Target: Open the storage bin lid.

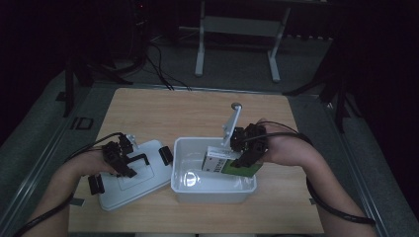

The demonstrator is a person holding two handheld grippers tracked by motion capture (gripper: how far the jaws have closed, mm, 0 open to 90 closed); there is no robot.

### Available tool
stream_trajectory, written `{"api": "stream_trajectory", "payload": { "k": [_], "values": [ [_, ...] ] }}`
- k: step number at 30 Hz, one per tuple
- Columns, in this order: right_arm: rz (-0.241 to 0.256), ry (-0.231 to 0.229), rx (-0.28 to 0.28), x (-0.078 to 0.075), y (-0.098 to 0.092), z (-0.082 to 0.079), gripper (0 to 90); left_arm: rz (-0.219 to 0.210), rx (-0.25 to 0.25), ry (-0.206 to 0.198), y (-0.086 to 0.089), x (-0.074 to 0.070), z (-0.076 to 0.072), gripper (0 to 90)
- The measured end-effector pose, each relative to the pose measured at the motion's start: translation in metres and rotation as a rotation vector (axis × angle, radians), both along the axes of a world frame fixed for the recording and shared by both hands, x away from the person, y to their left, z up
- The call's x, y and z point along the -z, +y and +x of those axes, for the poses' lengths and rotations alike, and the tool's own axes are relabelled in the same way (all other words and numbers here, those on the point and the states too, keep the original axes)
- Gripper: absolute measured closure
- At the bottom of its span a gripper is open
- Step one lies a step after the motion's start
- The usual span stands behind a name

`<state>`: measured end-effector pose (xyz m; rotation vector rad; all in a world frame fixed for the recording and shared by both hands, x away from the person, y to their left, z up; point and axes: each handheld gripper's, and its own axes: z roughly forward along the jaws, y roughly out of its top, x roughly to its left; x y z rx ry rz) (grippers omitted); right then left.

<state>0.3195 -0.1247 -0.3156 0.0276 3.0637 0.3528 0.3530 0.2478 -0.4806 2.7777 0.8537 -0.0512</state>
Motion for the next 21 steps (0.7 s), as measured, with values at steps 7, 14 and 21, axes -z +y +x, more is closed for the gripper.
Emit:
{"api": "stream_trajectory", "payload": {
  "k": [7, 14, 21],
  "values": [
    [-0.015, -0.001, -0.020, 0.012, 0.012, 0.001, 63.8, -0.004, -0.002, 0.002, 0.000, 0.002, -0.001, 39.9],
    [-0.027, 0.007, -0.022, 0.028, 0.017, 0.007, 63.9, -0.007, -0.002, 0.004, 0.000, 0.003, 0.000, 39.9],
    [-0.042, 0.026, -0.021, 0.048, 0.020, 0.013, 63.8, -0.012, -0.012, 0.011, 0.001, 0.005, 0.000, 39.9]
  ]
}}
